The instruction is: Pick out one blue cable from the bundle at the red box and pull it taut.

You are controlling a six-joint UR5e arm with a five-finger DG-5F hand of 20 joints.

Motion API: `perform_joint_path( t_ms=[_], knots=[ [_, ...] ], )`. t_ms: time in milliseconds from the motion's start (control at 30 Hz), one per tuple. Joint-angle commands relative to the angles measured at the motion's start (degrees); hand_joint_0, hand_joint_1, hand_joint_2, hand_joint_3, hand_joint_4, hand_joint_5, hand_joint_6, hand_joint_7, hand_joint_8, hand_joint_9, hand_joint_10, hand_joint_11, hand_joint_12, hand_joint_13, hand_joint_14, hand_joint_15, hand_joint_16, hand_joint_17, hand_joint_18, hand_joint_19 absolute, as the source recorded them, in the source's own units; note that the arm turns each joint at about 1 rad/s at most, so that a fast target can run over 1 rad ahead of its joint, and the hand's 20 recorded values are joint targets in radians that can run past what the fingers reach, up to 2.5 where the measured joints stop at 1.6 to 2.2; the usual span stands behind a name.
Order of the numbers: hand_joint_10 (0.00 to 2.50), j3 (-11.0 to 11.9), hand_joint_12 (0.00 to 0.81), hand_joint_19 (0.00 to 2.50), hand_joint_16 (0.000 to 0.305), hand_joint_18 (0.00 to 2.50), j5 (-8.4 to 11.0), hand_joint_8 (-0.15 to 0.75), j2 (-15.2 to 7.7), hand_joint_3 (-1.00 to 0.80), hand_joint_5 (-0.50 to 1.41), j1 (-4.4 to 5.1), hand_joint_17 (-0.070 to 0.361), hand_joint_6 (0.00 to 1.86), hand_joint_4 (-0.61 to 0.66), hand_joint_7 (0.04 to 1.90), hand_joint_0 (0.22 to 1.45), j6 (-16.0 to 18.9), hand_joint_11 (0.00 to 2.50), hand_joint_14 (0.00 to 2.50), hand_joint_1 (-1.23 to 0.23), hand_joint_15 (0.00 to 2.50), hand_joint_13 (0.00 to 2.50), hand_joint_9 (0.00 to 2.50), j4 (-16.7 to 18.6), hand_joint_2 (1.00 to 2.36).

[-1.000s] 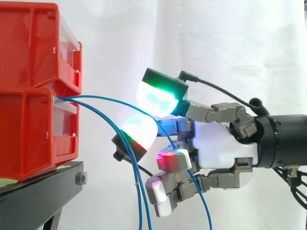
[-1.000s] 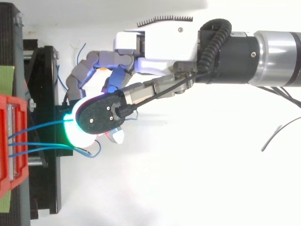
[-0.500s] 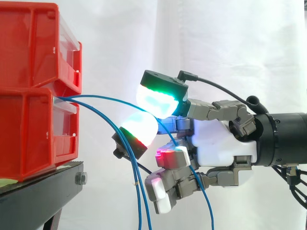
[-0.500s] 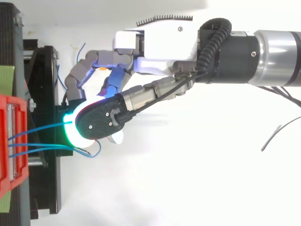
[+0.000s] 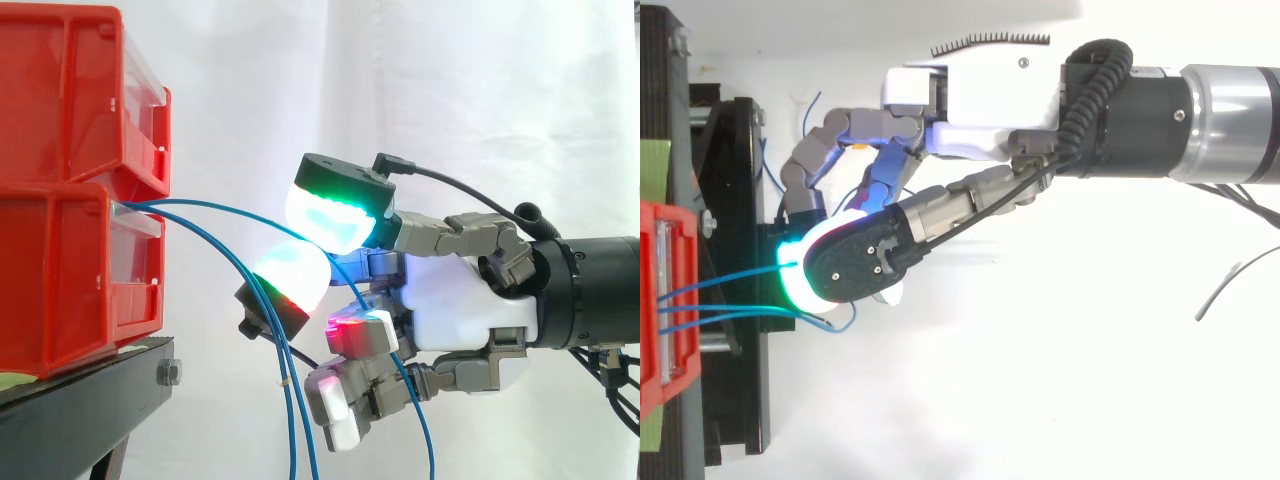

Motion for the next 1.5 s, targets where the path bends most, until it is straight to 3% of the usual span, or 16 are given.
perform_joint_path(
  t_ms=[0, 900, 1467],
  knots=[
    [0.03, 0.0, 0.302, 0.7, 0.045, 0.66, 0.0, 0.197, 0.0, -0.32, -0.17, 0.0, 0.101, 0.95, -0.04, 0.89, 0.62, 0.0, 0.97, 0.03, -0.7, 0.73, 0.9, 1.16, 0.0, 1.02],
    [0.02, 0.1, 0.298, 0.7, 0.045, 0.67, 0.0, 0.182, 0.0, -0.41, -0.17, 0.0, 0.101, 0.96, -0.08, 0.9, 0.67, 0.0, 0.96, 0.03, -0.76, 0.72, 0.89, 1.14, 0.0, 1.01],
    [0.03, 0.0, 0.305, 0.7, 0.045, 0.76, 0.0, 0.218, 0.0, -0.11, -0.14, 0.17, 0.102, 0.97, -0.17, 1.01, 0.65, 0.0, 0.98, 0.03, -0.79, 0.74, 1.01, 1.32, 0.0, 1.02]
  ],
)
